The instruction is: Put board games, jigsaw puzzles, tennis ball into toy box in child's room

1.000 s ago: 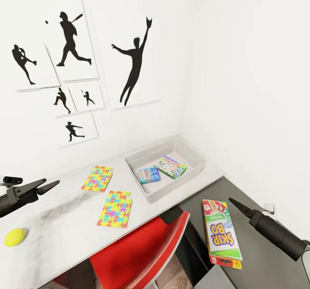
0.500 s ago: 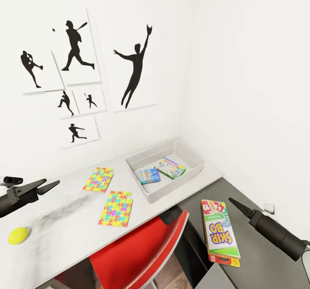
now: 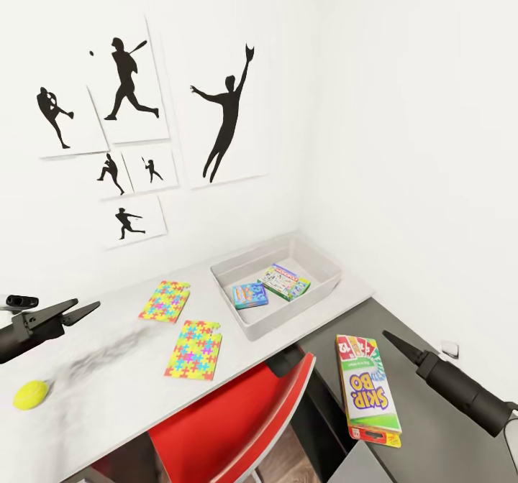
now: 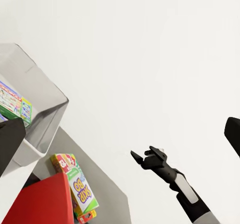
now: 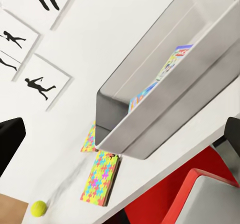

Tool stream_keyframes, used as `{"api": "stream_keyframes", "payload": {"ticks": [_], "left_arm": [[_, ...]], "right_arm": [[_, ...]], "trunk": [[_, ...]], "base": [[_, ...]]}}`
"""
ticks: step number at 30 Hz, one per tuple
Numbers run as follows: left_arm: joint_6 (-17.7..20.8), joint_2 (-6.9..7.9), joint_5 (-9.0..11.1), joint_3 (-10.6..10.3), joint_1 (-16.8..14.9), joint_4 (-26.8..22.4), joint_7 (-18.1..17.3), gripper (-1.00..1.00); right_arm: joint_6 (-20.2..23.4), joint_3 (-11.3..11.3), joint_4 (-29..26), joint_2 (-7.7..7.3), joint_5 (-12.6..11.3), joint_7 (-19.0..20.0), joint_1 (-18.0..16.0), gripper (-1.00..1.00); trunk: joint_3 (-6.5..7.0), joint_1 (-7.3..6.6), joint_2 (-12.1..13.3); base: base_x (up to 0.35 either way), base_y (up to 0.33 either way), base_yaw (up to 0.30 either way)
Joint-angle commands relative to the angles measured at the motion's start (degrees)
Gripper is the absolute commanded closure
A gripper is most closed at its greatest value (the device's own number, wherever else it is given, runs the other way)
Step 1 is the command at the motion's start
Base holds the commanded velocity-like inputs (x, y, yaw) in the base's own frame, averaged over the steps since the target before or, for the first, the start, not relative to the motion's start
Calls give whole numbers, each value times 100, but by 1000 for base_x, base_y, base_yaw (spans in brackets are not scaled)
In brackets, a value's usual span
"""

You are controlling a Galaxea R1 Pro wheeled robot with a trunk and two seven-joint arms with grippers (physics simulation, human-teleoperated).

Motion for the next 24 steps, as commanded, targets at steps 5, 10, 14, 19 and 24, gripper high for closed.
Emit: {"api": "stream_keyframes", "payload": {"ticks": [5, 10, 14, 19, 24], "left_arm": [[61, 0, -4, 1, -4, -1, -22, -100], [61, 2, -4, 0, -5, 0, -22, -100], [61, 1, -4, 0, -5, -1, -22, -100], [61, 6, -4, 7, -6, 0, -22, -100], [61, 1, -4, -2, -4, -1, -22, -100]], "right_arm": [[42, -9, 0, 1, -15, 9, -6, -100], [52, -11, 1, 3, -15, 9, -6, -100], [55, -15, 1, -3, -15, 10, -6, -100], [63, -15, 1, -4, -16, 9, -6, -100], [67, -44, 1, -5, -21, 13, -6, -100]], "trunk": [[-12, 3, -12], [-12, 3, -12], [-12, 3, -12], [-12, 3, -12], [-12, 3, -12]], "base": [[0, 0, 0], [0, 0, 0], [0, 0, 0], [0, 0, 0], [0, 0, 0]]}}
